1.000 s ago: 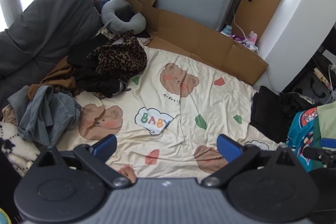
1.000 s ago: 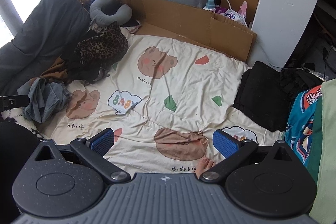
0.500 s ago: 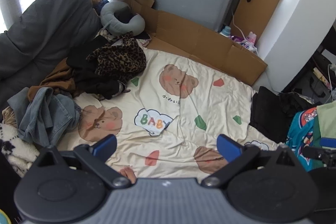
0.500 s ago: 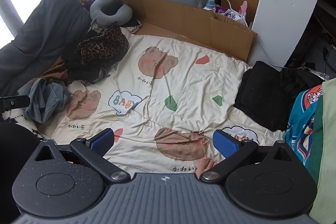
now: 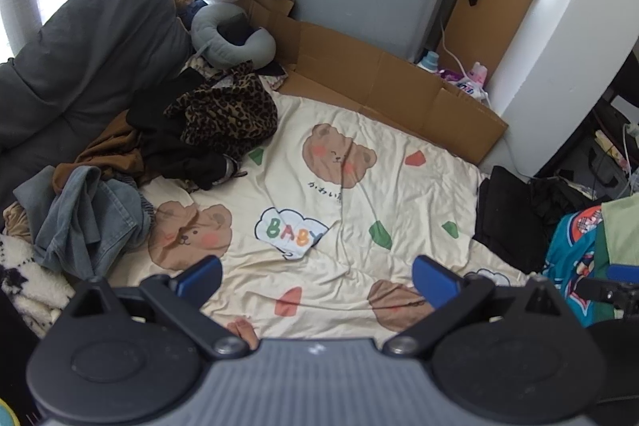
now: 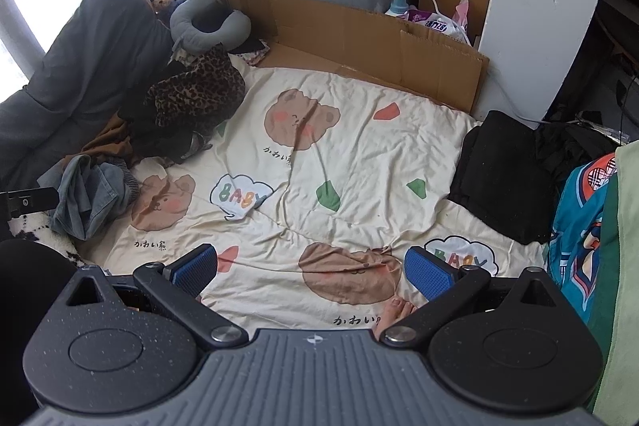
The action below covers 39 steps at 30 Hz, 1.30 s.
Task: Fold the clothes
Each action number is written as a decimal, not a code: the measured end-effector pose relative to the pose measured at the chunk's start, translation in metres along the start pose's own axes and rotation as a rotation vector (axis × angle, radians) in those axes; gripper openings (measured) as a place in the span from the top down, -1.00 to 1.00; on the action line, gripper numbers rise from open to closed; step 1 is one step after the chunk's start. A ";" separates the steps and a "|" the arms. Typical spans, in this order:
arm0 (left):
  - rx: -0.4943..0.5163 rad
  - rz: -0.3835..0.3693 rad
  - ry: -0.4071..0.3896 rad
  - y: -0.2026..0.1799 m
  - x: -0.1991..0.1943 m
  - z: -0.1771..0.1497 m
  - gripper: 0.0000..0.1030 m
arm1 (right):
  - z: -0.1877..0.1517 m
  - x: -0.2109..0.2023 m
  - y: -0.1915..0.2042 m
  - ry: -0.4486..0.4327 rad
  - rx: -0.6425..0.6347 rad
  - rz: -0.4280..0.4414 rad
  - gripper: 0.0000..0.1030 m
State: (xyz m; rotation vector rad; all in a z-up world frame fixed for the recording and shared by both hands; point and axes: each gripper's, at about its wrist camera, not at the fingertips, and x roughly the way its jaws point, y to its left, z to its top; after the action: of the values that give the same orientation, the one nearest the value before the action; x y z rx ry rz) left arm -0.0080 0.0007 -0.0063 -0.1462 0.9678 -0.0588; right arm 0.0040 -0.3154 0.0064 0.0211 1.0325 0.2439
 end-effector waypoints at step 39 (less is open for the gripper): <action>-0.002 0.033 0.004 0.006 -0.012 0.019 -0.99 | 0.009 -0.004 -0.003 -0.026 0.082 0.040 -1.00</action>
State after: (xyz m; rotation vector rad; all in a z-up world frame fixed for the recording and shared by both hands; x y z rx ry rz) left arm 0.0014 0.0103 0.0130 -0.1315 0.9742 -0.0279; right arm 0.0101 -0.3184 0.0143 0.1188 1.0163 0.2370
